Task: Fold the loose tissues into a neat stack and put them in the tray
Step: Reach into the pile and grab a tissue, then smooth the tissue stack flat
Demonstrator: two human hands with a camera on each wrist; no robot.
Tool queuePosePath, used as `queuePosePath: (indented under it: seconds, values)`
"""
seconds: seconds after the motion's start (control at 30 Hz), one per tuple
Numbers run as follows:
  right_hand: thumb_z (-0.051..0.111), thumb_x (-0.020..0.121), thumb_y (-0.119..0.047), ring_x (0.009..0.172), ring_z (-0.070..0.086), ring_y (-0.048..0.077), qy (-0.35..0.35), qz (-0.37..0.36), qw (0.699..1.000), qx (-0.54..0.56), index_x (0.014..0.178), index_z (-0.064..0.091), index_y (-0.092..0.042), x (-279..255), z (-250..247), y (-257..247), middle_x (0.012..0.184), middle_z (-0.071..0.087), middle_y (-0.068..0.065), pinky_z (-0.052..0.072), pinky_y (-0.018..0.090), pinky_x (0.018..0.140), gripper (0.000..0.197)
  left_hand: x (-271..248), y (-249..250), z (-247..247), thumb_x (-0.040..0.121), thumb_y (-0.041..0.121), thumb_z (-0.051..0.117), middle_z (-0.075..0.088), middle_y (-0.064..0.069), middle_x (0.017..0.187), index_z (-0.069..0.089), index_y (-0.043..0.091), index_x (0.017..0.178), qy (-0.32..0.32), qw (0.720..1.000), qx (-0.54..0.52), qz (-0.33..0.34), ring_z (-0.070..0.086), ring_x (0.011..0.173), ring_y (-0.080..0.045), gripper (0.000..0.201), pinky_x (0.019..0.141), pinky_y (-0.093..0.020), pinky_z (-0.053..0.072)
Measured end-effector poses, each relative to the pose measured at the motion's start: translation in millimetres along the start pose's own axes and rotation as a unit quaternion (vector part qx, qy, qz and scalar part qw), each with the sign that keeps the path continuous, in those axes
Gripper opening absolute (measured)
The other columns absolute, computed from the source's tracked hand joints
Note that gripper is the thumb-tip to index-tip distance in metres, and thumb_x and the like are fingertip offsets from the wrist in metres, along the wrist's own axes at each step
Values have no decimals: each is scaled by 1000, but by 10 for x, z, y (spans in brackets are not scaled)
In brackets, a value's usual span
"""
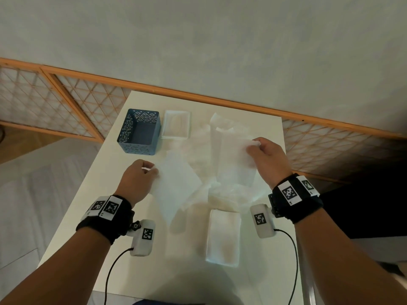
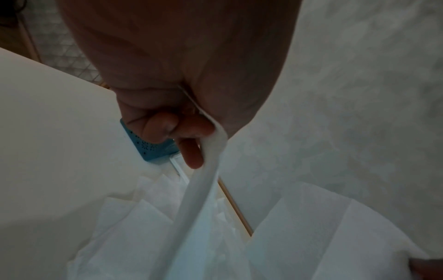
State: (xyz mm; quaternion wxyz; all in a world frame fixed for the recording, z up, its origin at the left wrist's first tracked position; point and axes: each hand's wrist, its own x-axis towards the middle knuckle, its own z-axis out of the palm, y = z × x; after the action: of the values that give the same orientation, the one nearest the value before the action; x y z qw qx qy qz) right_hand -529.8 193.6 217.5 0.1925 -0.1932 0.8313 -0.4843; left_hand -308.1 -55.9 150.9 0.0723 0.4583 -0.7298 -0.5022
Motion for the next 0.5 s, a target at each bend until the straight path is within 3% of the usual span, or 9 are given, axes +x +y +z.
queuePosePath:
  seconds: [0.1, 0.23, 0.33, 0.4, 0.5]
  values:
    - [56, 93, -26, 73, 57, 20, -29, 0, 999, 29, 85, 64, -10, -35, -16, -76, 81, 64, 11, 44, 38, 67, 19, -37, 70, 86, 102, 15, 60, 69, -9, 85, 57, 20, 114, -19, 999, -4, 31, 64, 72, -25, 13, 62, -32, 46]
    - [56, 83, -35, 73, 50, 25, -62, -3, 996, 67, 87, 60, -4, -89, 4, -186, 81, 56, 11, 36, 41, 68, 32, -33, 213, 209, 103, 4, 49, 63, -7, 82, 65, 22, 98, -77, 993, 4, 87, 57, 68, -19, 25, 62, -29, 47]
    - [57, 84, -33, 72, 48, 26, -81, -13, 992, 97, 86, 57, -2, -120, 16, -237, 80, 54, 13, 35, 41, 68, 31, -57, 351, 257, 104, 3, 44, 62, -10, 80, 71, 28, 98, -92, 986, 11, 135, 54, 64, -11, 38, 60, -26, 47]
    - [57, 85, -29, 72, 49, 27, -84, -16, 990, 112, 83, 56, -3, -129, 30, -251, 78, 53, 12, 34, 41, 68, 26, -98, 457, 281, 104, 2, 43, 67, -18, 88, 75, 29, 96, -108, 981, -1, 163, 56, 65, -15, 42, 63, -32, 49]
    - [58, 84, -27, 75, 50, 26, -97, -10, 986, 135, 80, 56, -5, -137, 62, -264, 79, 54, 9, 35, 42, 73, 23, -179, 582, 310, 106, 3, 41, 75, -8, 102, 77, 34, 101, -128, 976, 2, 177, 65, 76, -30, 48, 69, -42, 55]
